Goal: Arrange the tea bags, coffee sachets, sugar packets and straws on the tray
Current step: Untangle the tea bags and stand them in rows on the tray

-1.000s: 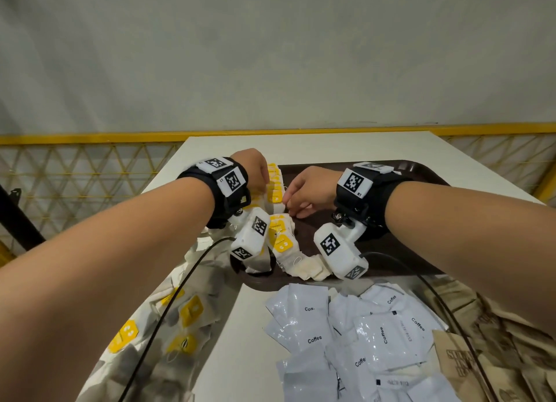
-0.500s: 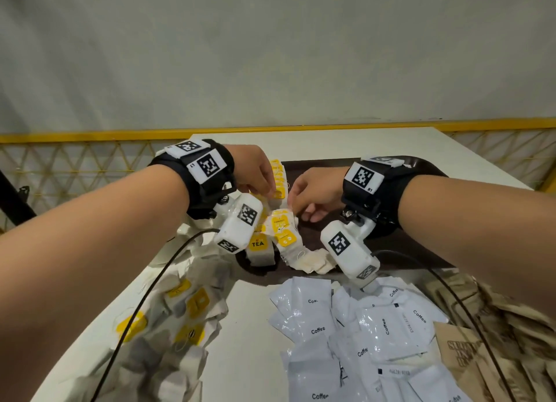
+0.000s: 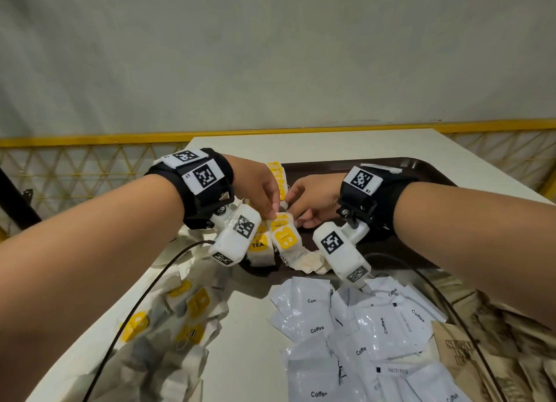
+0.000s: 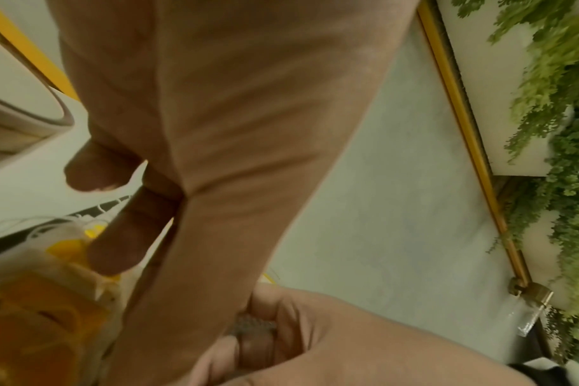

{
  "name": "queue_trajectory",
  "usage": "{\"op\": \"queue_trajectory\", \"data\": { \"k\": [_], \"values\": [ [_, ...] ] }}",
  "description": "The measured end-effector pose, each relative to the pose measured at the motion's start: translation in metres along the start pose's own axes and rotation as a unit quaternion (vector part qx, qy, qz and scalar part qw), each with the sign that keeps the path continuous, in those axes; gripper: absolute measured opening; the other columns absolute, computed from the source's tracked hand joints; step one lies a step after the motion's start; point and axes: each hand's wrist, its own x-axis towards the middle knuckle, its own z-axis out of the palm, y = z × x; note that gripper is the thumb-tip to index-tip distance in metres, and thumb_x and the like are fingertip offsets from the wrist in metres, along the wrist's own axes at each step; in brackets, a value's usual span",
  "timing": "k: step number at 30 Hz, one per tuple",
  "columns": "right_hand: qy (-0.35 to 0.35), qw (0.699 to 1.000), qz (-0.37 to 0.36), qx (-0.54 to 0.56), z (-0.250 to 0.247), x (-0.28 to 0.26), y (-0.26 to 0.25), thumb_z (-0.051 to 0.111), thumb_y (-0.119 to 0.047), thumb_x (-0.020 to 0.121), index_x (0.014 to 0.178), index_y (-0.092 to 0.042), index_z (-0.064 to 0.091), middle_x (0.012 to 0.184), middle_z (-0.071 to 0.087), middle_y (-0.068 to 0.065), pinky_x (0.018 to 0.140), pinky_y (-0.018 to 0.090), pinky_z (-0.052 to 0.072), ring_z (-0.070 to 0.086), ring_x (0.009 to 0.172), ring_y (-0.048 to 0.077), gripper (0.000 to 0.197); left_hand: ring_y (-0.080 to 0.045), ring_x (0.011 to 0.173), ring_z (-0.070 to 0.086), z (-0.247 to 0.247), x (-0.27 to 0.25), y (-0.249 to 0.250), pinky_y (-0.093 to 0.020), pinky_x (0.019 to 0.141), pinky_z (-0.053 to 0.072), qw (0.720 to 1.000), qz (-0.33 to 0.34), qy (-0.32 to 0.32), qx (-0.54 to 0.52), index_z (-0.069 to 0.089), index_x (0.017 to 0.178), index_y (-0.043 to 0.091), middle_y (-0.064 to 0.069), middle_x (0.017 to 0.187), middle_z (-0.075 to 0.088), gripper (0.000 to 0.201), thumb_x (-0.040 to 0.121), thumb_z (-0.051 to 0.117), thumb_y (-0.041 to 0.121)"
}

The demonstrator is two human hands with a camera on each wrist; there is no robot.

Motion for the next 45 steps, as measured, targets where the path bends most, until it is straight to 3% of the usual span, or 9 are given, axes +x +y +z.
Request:
{"op": "queue_trajectory", "data": {
  "k": [7,12,19,23,27,31,35,41,45],
  "values": [
    [0.025,0.999,-0.021,-0.01,-0.002,-0.004,-0.001,0.082,-0.001,0.068,0.112,-0.014,0.057,0.118,0.065,0.018,0.099,0.051,0.048,0.062,0.112,0.037,0.052,-0.001,0.074,0.058,0.002,-0.003,0.001,-0.019,0.073,0.042,1.0,-0.008,-0.007,0.014,0.071,0.091,0.024,0.012,0.08,0.068,0.01,0.082,0.073,0.028],
    [0.064,0.996,-0.032,0.051,-0.007,0.001,0.002,0.075,0.008,0.074,0.098,-0.014,0.059,0.09,0.063,0.011,0.09,0.043,0.055,0.063,0.084,0.024,0.036,0.005,0.066,0.058,0.001,-0.004,0.001,-0.017,0.07,0.041,1.0,0.0,-0.002,0.006,0.071,0.084,0.027,0.016,0.07,0.067,0.004,0.081,0.073,0.028],
    [0.09,0.991,-0.065,0.08,0.003,0.011,0.005,0.067,0.011,0.078,0.085,-0.01,0.06,0.093,0.065,0.015,0.082,0.041,0.059,0.067,0.086,0.026,0.023,-0.005,0.08,0.056,0.0,0.003,-0.003,-0.018,0.071,0.039,0.996,-0.003,0.086,0.033,0.07,0.081,0.027,0.011,0.084,0.067,0.005,0.082,0.073,0.031],
    [0.118,0.986,-0.06,0.105,0.005,0.011,0.005,0.071,0.01,0.076,0.084,-0.009,0.061,0.099,0.068,0.019,0.089,0.042,0.056,0.069,0.096,0.032,0.023,-0.004,0.071,0.051,0.001,0.014,-0.003,-0.013,0.062,0.037,0.989,-0.001,0.134,0.058,0.071,0.092,0.017,0.008,0.083,0.061,0.011,0.086,0.069,0.025],
    [0.097,0.987,-0.062,0.115,0.002,0.006,0.008,0.062,0.013,0.082,0.083,-0.006,0.058,0.085,0.063,0.013,0.077,0.03,0.059,0.065,0.076,0.02,0.019,-0.003,0.064,0.048,0.003,0.023,-0.003,-0.011,0.058,0.034,0.987,-0.006,0.141,0.077,0.072,0.1,0.011,0.006,0.085,0.06,0.018,0.086,0.068,0.021],
    [0.086,0.989,-0.057,0.104,0.006,0.003,0.01,0.063,0.013,0.081,0.082,-0.005,0.058,0.085,0.062,0.013,0.083,0.034,0.058,0.064,0.079,0.023,0.019,-0.007,0.078,0.052,0.003,0.031,-0.002,-0.008,0.06,0.035,0.987,-0.001,0.136,0.082,0.072,0.103,0.011,-0.001,0.098,0.068,0.018,0.087,0.067,0.017],
    [0.096,0.987,-0.048,0.122,0.008,0.0,0.01,0.058,0.009,0.086,0.079,-0.007,0.056,0.08,0.061,0.01,0.073,0.029,0.058,0.063,0.071,0.018,0.018,-0.011,0.084,0.055,0.0,0.035,-0.004,-0.015,0.061,0.04,0.977,-0.02,0.203,0.059,0.073,0.099,0.01,-0.004,0.104,0.07,0.015,0.087,0.066,0.014],
    [0.14,0.972,0.002,0.188,0.016,-0.007,-0.001,0.06,-0.015,0.091,0.093,-0.005,0.057,0.087,0.057,0.006,0.072,0.03,0.056,0.057,0.079,0.017,0.011,-0.013,0.089,0.056,-0.002,0.041,-0.008,-0.024,0.078,0.042,0.973,-0.049,0.224,0.031,0.072,0.107,0.012,-0.004,0.11,0.068,0.022,0.09,0.062,0.021],
    [0.148,0.978,-0.028,0.143,0.016,-0.01,-0.001,0.072,-0.003,0.082,0.069,-0.009,0.053,0.083,0.058,0.007,0.065,0.027,0.055,0.056,0.075,0.015,0.023,-0.014,0.088,0.055,-0.001,0.046,-0.01,-0.025,0.077,0.043,0.973,-0.058,0.221,0.014,0.072,0.103,0.011,-0.005,0.106,0.068,0.02,0.089,0.064,0.022]
  ]
}}
